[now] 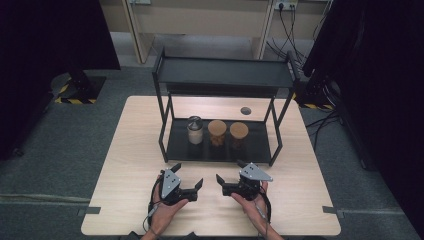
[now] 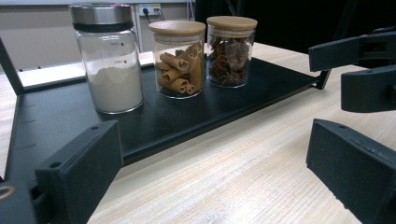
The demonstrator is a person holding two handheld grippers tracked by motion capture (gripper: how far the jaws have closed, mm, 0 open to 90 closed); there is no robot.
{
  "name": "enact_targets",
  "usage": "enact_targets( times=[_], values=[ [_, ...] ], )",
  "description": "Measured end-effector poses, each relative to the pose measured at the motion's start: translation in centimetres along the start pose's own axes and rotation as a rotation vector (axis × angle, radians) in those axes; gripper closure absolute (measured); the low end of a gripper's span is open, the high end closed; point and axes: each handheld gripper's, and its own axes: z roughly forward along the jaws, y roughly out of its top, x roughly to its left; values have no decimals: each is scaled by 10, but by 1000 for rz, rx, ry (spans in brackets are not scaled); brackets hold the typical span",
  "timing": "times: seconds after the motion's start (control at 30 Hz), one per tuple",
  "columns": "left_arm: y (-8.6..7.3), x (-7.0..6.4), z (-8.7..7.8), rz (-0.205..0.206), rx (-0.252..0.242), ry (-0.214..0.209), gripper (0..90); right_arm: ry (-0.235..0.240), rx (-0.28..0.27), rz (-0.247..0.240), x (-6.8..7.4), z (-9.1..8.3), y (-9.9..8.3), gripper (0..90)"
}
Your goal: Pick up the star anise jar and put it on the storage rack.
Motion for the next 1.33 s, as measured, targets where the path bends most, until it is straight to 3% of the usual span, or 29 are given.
enact_targets(
  times=[1.33],
  values=[
    [0, 0, 0, 0, 1, 0, 33, 7, 9, 3, 1, -3, -3, 38]
  ],
)
